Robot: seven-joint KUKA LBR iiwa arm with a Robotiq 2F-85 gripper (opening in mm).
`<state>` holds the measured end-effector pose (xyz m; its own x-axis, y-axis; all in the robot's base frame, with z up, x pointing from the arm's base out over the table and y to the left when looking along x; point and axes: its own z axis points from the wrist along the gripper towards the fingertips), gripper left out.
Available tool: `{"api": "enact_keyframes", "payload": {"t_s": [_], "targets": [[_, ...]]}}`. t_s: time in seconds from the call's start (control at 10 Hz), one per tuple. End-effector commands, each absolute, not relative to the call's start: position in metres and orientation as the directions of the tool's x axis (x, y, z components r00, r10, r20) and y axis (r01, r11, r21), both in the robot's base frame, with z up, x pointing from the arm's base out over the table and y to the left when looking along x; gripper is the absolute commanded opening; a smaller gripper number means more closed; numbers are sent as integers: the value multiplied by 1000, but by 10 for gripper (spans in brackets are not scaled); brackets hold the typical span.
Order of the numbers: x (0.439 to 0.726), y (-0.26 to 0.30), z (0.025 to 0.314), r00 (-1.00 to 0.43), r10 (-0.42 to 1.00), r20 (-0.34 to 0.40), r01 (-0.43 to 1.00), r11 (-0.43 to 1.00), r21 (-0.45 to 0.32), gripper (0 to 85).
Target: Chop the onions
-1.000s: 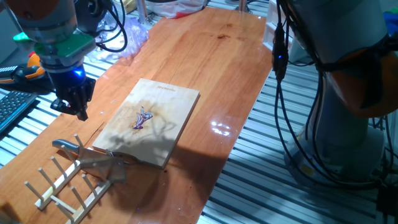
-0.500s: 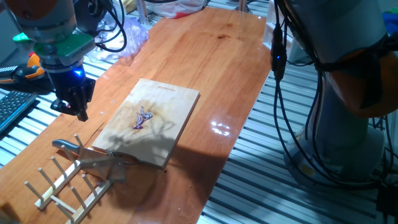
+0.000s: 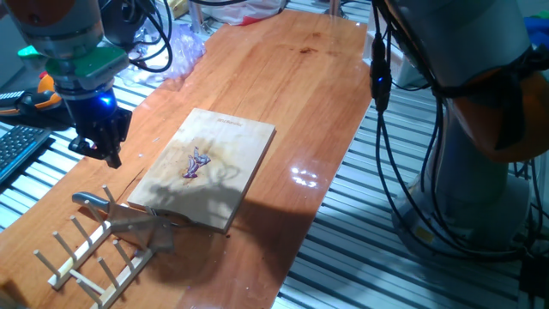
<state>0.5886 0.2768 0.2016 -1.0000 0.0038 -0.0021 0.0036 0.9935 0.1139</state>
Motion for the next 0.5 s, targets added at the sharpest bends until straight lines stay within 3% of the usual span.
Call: {"api": "enact_keyframes", "payload": {"t_s": [0.0, 0.2, 0.3, 0.4], "targets": [[588, 277, 202, -1000, -2, -5, -2, 994, 107, 0], [588, 277, 202, -1000, -8, -6, -8, 995, 95, 0], [588, 277, 202, -1000, -9, -12, -10, 997, 77, 170], [588, 277, 202, -1000, -12, -18, -13, 997, 70, 170]]}}
